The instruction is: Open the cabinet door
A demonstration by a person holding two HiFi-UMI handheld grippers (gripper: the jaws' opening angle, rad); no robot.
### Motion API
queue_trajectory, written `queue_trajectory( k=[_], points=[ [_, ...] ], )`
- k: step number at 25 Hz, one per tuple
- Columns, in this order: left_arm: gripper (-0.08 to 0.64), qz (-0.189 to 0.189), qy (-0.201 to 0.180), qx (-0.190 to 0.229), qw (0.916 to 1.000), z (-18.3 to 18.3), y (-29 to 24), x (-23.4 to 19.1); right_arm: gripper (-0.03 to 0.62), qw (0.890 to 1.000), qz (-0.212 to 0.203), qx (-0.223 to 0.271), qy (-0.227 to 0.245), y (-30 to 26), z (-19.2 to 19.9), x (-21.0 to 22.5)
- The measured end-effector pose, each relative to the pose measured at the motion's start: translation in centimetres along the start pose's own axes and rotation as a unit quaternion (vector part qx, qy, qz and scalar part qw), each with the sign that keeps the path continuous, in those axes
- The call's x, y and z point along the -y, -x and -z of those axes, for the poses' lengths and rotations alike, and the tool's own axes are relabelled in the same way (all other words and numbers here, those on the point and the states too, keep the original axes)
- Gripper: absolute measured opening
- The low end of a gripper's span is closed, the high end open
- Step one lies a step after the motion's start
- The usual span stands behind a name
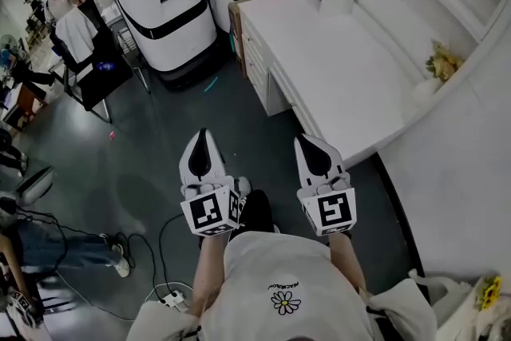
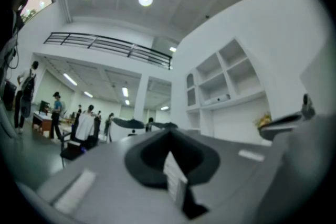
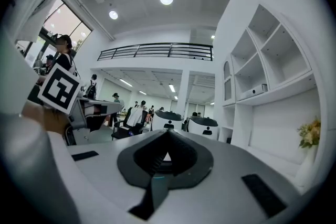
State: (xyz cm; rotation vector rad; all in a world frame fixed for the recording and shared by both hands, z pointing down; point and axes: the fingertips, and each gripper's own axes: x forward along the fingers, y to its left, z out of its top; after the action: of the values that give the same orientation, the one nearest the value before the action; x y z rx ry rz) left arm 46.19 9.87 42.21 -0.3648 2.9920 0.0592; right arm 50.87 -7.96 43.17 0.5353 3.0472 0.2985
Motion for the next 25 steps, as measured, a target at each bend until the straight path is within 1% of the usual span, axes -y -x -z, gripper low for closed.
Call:
queue_trajectory(
  k=[3,8,11,15,19,22,25],
  points=[
    [0.006,-0.002,0.003,0.007,1.0,0.2,-1.4,-0.3,0.0,1.0,-0.001,-0.008,0.0,-0.8,0.8,0.5],
    [0.006,0.009,0.002,0.023,0.9997,0.0,-5.1,-0.5,0.0,1.0,0.001,0.007,0.003,-3.9,0.6,1.9],
    [0.006,0.015,0.002,0.027,0.9995,0.1,-7.7,-0.8,0.0,1.0,0.002,0.008,0.007,-6.3,0.8,2.6],
    [0.006,0.025,0.008,0.033,0.9991,0.3,-11.6,-1.5,0.0,1.0,0.001,0.001,0.008,-10.3,1.4,3.5],
    [0.006,0.028,0.019,0.036,0.9988,0.7,-16.2,-3.0,0.0,1.0,0.0,0.001,0.016,-15.2,1.1,4.5],
    [0.006,0.04,0.02,0.033,0.9985,0.8,-20.4,-3.8,0.0,1.0,0.008,-0.003,0.017,-18.9,0.6,5.9],
    [0.006,0.055,0.023,0.039,0.9975,0.3,-25.0,-4.6,0.0,1.0,0.021,-0.006,0.017,-22.9,0.0,7.6]
  ],
)
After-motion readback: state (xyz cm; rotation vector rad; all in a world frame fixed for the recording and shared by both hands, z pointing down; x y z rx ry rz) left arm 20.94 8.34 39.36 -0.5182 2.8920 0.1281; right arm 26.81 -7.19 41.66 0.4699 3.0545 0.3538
